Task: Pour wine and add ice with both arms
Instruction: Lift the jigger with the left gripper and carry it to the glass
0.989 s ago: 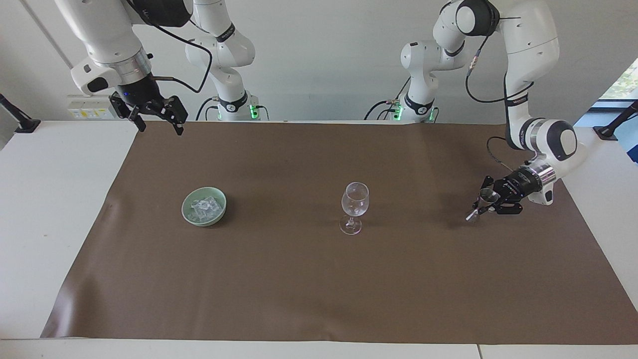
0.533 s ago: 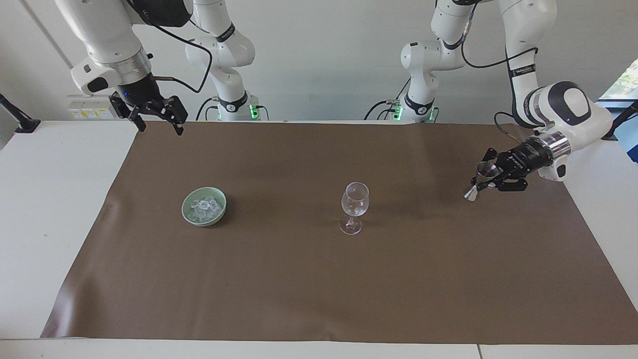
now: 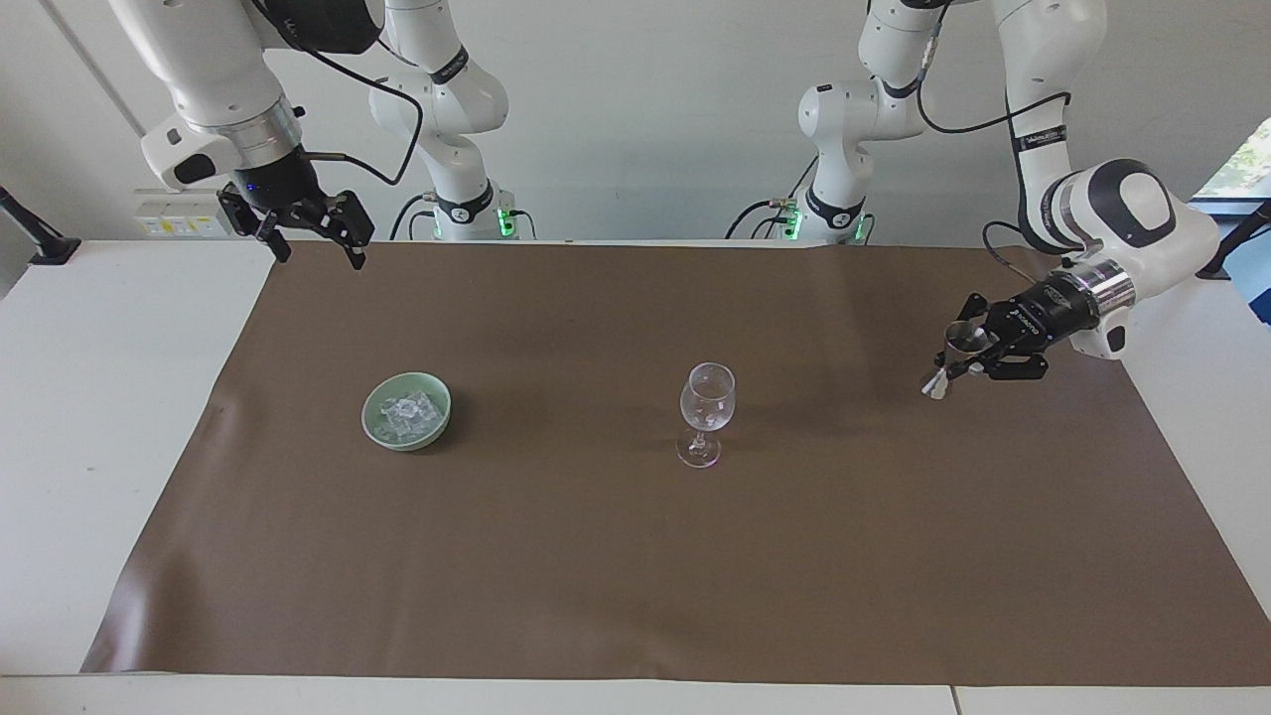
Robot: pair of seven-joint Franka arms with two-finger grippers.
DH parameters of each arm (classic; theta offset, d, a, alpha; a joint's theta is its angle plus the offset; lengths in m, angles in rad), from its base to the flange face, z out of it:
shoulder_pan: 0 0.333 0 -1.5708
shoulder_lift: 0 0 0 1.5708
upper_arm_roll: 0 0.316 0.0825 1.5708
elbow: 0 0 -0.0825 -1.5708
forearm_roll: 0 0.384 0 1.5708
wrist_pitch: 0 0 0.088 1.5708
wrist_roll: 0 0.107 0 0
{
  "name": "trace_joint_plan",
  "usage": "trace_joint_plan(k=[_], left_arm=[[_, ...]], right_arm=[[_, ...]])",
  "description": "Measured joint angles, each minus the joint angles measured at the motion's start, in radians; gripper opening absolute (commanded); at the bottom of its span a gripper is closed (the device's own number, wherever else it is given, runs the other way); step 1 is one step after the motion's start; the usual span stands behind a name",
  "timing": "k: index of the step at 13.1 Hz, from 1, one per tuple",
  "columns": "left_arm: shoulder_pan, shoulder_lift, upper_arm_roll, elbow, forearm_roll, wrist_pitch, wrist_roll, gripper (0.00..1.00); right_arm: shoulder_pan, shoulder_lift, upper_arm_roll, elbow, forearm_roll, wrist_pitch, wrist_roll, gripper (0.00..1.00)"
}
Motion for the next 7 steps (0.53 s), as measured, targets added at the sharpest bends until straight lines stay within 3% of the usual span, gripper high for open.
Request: trace_joint_plan(k=[7], left_arm=[[0.0, -0.024, -0.156, -0.048, 0.002, 0.162, -0.027, 0.0]], right_arm=[[0.0, 0.0, 0.0, 0.0, 0.0, 0.0, 0.0, 1.0]])
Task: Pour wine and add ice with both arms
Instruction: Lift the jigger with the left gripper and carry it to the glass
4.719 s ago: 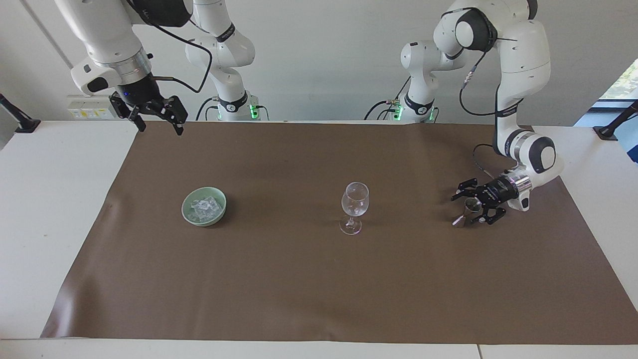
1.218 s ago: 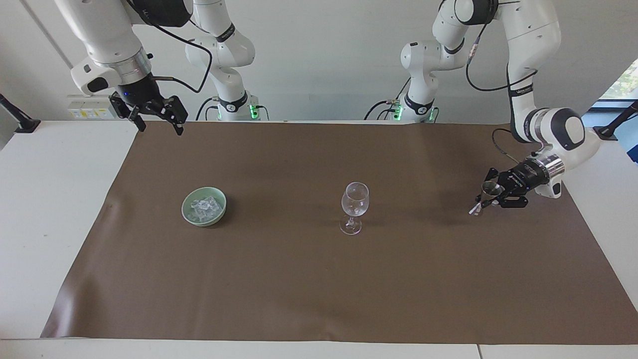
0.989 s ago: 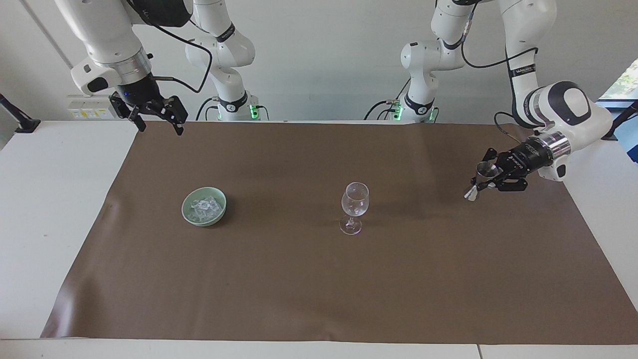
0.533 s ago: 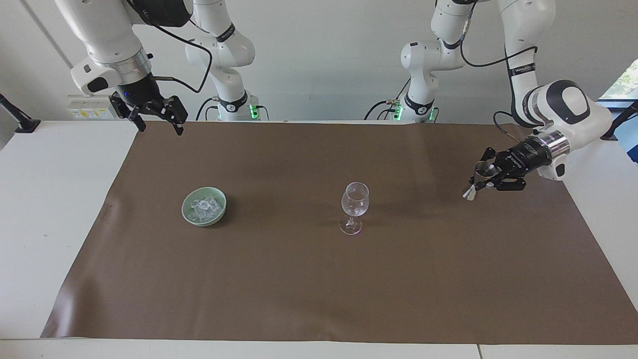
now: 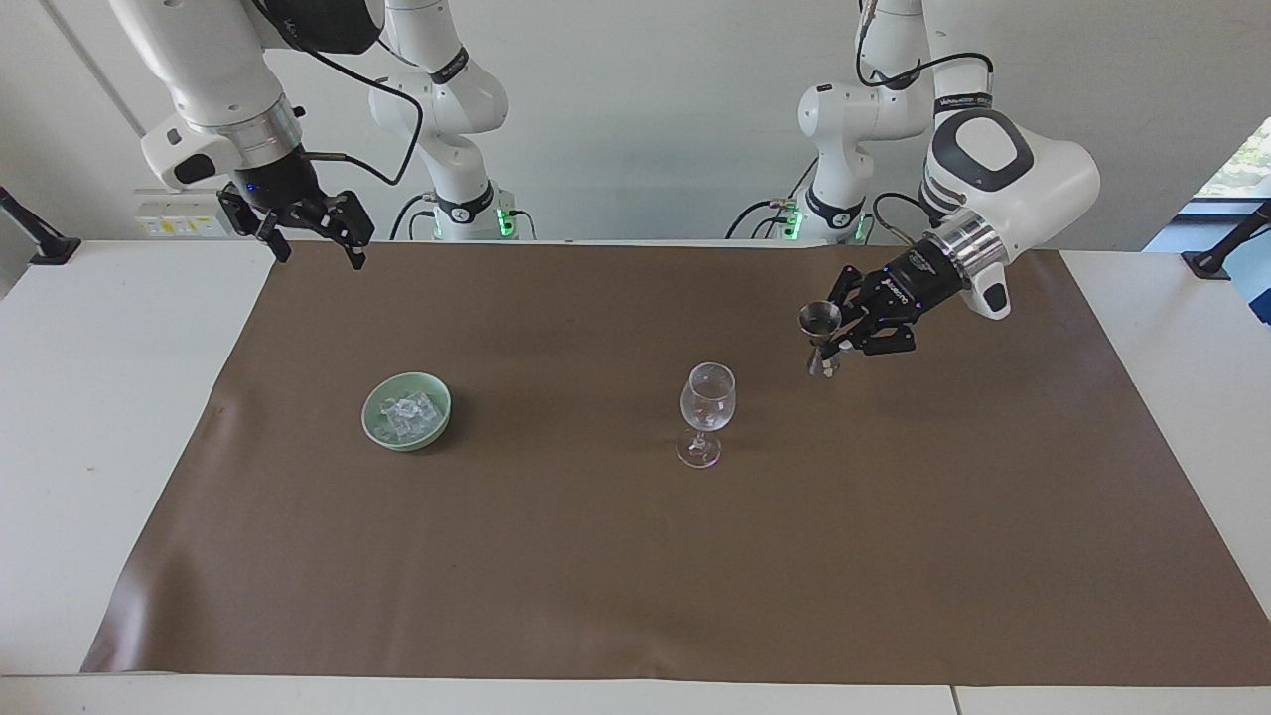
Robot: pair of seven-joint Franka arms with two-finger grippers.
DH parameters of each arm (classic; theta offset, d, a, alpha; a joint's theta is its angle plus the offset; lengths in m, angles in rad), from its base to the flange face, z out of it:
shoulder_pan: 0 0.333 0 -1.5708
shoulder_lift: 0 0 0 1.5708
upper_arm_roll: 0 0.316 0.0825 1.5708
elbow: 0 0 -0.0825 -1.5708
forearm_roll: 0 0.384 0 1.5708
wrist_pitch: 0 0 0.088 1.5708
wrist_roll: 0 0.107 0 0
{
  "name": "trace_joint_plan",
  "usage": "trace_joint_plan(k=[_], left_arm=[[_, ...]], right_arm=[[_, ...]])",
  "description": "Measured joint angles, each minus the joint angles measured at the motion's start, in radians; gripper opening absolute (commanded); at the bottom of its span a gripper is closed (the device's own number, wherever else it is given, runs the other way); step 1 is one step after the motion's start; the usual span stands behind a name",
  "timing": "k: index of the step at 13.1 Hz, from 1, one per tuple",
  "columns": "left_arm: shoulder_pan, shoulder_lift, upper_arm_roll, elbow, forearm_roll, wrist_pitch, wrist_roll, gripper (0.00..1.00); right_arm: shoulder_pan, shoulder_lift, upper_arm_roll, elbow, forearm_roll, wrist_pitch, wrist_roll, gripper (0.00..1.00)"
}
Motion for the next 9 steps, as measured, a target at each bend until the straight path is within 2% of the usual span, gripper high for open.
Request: trace_joint_plan(k=[9], left_arm=[[0.0, -0.01, -0.143, -0.03, 0.039, 0.219, -0.01, 0.0]], right_arm=[[0.0, 0.0, 0.0, 0.0, 0.0, 0.0, 0.0, 1.0]])
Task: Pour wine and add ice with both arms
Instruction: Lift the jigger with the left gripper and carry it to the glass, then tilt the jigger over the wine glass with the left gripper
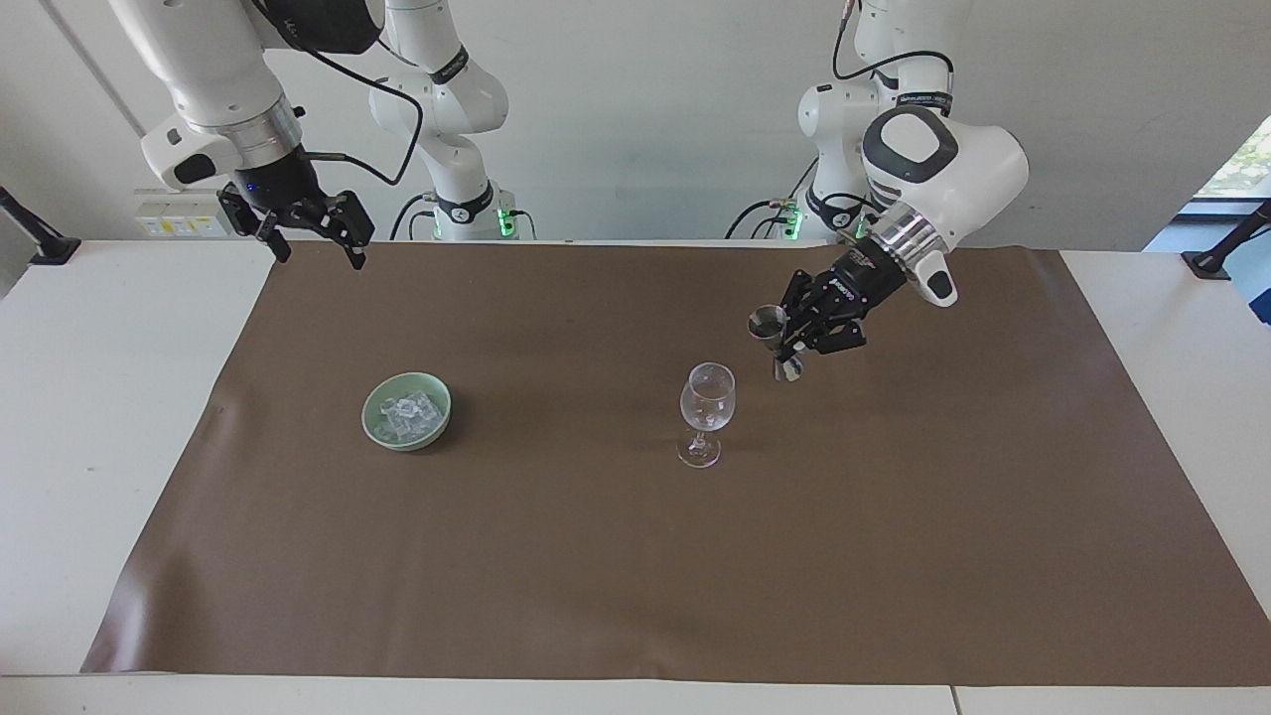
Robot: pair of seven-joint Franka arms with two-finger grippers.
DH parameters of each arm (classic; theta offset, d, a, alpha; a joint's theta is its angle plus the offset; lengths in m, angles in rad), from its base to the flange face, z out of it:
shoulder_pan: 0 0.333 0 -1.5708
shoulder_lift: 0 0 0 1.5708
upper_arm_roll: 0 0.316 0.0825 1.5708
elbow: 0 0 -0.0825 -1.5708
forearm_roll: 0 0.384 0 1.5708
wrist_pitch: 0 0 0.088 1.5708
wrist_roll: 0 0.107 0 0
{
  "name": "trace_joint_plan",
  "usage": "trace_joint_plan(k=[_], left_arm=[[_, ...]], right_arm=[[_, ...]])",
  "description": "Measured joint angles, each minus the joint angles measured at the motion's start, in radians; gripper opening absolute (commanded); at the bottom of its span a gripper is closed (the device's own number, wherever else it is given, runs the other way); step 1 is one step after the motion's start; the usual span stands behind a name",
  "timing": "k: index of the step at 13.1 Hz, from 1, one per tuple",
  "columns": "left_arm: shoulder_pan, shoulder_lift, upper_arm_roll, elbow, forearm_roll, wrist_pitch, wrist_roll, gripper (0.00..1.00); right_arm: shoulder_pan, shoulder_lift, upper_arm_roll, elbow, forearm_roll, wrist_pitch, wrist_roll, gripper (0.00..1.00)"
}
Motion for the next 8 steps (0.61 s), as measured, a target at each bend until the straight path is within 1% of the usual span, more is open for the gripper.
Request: trace_joint_plan(k=[3, 6, 8], left_arm=[[0.0, 0.003, -0.027, -0.001, 0.093, 0.046, -0.057, 0.0], [0.0, 0.01, -0.04, -0.001, 0.16, 0.067, -0.073, 0.0], [0.0, 0.023, -0.049, 0.007, 0.241, 0.079, -0.11, 0.0]], right_arm=[[0.0, 0.0, 0.0, 0.0, 0.0, 0.0, 0.0, 1.0], [0.0, 0.0, 0.0, 0.0, 0.0, 0.0, 0.0, 1.0], [0.0, 0.0, 0.0, 0.0, 0.0, 0.0, 0.0, 1.0]])
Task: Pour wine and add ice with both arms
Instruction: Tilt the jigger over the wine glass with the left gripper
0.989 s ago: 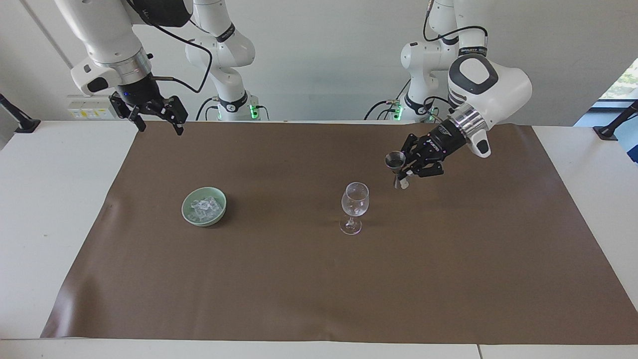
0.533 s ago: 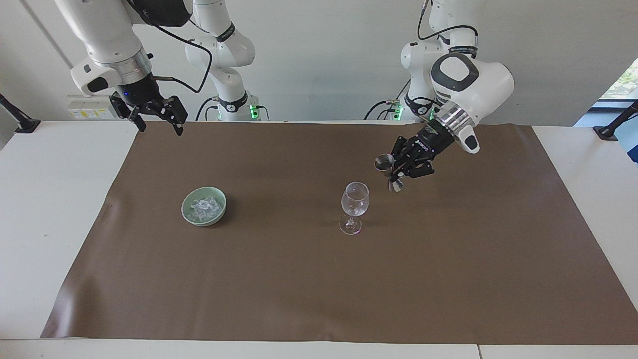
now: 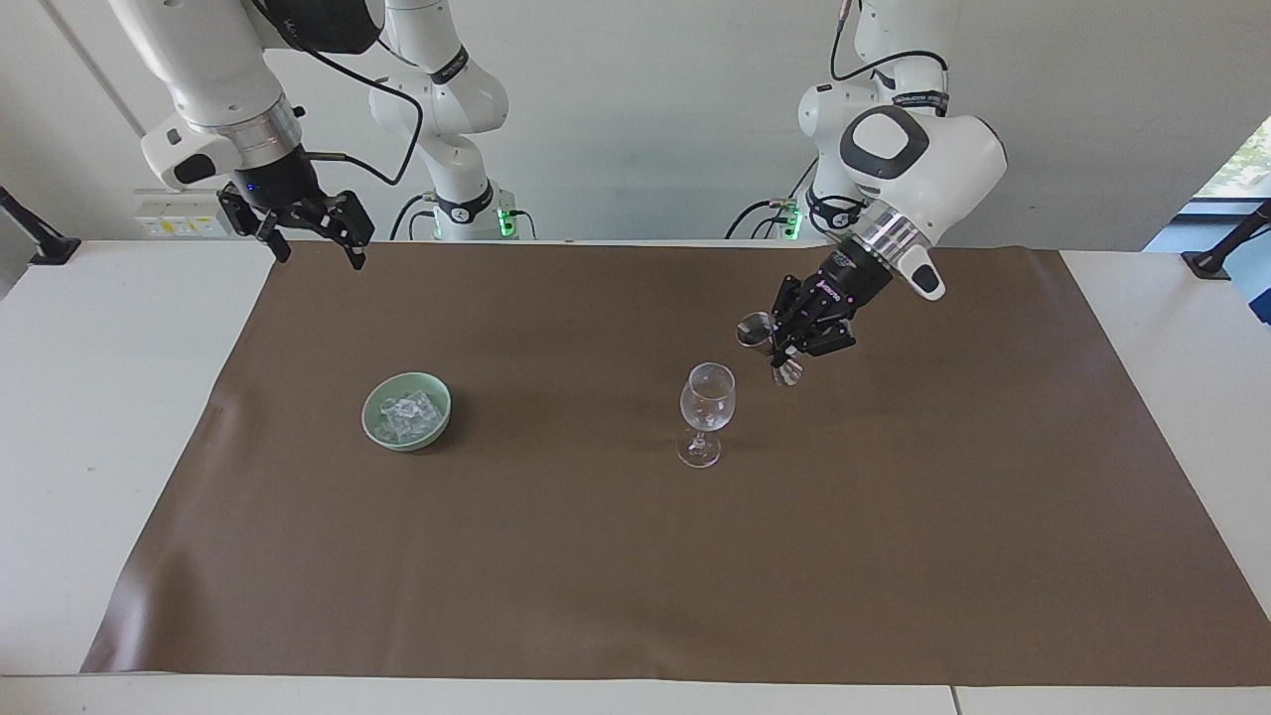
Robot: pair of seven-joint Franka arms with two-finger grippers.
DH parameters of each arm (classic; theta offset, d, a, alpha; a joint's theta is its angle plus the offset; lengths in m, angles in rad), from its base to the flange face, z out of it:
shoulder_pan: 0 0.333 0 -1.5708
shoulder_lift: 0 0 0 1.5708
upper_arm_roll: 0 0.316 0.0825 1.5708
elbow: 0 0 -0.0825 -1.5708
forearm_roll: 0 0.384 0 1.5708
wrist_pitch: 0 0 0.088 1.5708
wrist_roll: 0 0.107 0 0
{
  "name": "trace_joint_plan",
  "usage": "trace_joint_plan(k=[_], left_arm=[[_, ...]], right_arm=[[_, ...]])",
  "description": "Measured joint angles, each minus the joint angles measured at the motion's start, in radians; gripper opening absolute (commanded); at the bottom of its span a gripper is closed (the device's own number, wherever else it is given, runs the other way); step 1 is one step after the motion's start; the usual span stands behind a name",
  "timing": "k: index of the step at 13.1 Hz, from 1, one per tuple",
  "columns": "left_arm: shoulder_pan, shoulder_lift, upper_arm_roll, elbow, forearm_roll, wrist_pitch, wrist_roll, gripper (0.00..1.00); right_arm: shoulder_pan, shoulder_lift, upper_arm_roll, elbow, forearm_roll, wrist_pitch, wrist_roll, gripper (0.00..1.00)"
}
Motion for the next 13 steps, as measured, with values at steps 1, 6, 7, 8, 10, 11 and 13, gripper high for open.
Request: trace_joint_plan(k=[1, 6, 7, 8, 10, 11, 13], left_arm=[[0.0, 0.011, -0.004, 0.012, 0.06, 0.003, -0.037, 0.0], [-0.001, 0.057, -0.028, 0.067, 0.296, 0.008, -0.169, 0.0], [-0.001, 0.06, -0.03, 0.068, 0.316, 0.01, -0.171, 0.0], [-0.001, 0.063, -0.031, 0.068, 0.336, 0.014, -0.175, 0.0], [-0.001, 0.073, -0.037, 0.073, 0.422, 0.021, -0.204, 0.0], [-0.001, 0.08, -0.04, 0.08, 0.474, 0.022, -0.23, 0.0], [-0.001, 0.095, -0.048, 0.095, 0.547, 0.023, -0.263, 0.0]], right_arm=[[0.0, 0.0, 0.0, 0.0, 0.0, 0.0, 0.0, 1.0], [0.0, 0.0, 0.0, 0.0, 0.0, 0.0, 0.0, 1.0], [0.0, 0.0, 0.0, 0.0, 0.0, 0.0, 0.0, 1.0], [0.0, 0.0, 0.0, 0.0, 0.0, 0.0, 0.0, 1.0], [0.0, 0.0, 0.0, 0.0, 0.0, 0.0, 0.0, 1.0], [0.0, 0.0, 0.0, 0.0, 0.0, 0.0, 0.0, 1.0], [0.0, 0.0, 0.0, 0.0, 0.0, 0.0, 0.0, 1.0]])
